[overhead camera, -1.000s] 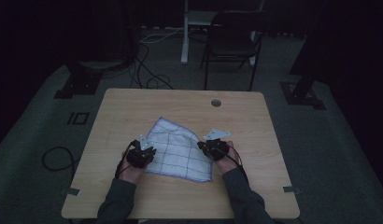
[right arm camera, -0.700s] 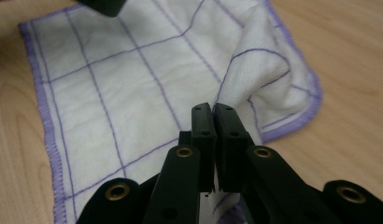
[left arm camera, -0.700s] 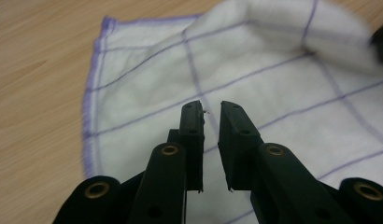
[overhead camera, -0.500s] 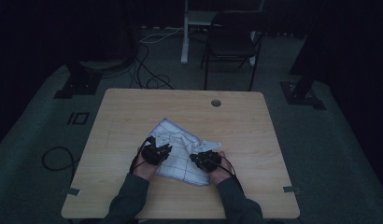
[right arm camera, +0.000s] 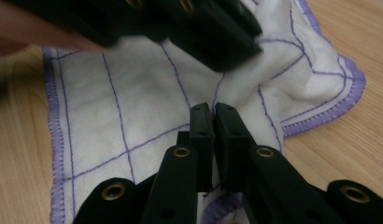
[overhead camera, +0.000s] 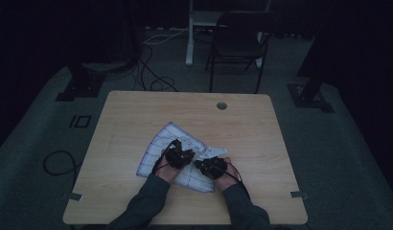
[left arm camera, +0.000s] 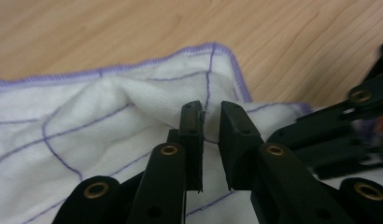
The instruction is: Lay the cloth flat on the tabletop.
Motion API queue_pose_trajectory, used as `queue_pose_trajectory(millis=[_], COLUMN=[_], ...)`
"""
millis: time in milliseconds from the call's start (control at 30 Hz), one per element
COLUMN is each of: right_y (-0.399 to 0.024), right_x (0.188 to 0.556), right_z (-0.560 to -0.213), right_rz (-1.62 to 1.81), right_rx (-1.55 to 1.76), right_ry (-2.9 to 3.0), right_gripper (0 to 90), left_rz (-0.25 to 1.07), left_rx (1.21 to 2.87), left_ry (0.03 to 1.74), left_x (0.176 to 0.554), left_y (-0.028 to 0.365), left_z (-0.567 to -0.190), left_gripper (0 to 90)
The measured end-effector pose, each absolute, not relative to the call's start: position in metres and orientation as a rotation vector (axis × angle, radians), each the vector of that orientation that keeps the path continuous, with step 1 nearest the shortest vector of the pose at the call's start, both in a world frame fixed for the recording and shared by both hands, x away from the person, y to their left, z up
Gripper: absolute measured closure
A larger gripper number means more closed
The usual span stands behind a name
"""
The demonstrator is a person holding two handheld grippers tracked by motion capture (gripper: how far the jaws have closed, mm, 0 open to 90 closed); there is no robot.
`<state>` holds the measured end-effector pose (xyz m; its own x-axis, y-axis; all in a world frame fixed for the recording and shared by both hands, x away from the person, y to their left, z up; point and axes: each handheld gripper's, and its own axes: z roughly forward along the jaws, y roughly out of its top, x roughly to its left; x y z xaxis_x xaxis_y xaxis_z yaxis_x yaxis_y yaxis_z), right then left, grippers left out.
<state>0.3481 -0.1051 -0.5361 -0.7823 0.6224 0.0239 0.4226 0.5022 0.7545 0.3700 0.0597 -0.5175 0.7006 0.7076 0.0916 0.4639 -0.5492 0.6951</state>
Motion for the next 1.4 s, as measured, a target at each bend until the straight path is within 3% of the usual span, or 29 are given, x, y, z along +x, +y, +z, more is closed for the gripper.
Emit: queue_pose_trajectory(millis=[267,500,933,1400], right_y=[-0.119,-0.133,-0.107,-0.13], right_x=[0.35,0.373,0.396,0.411], right_z=[-0.526,-0.512,-0.539,-0.538], right_rz=[1.176,1.16,1.013,0.937], right_rx=[0.891,1.029,1.036,1.081], right_ry=[2.463,2.326,2.423,2.367], right_gripper=[81.5,87.9,90.0,90.0], left_rz=[0.475,0.483,0.487,0.488], left_rx=[2.3,2.295,2.286,2.286], left_ry=[0.925,0.924,0.924,0.924], left_x=[0.373,0.373,0.366,0.348], left_y=[0.062,0.061,0.068,0.093], left_z=[-0.531,-0.532,-0.533,-0.533], left_gripper=[81.4,81.5,81.2,81.0])
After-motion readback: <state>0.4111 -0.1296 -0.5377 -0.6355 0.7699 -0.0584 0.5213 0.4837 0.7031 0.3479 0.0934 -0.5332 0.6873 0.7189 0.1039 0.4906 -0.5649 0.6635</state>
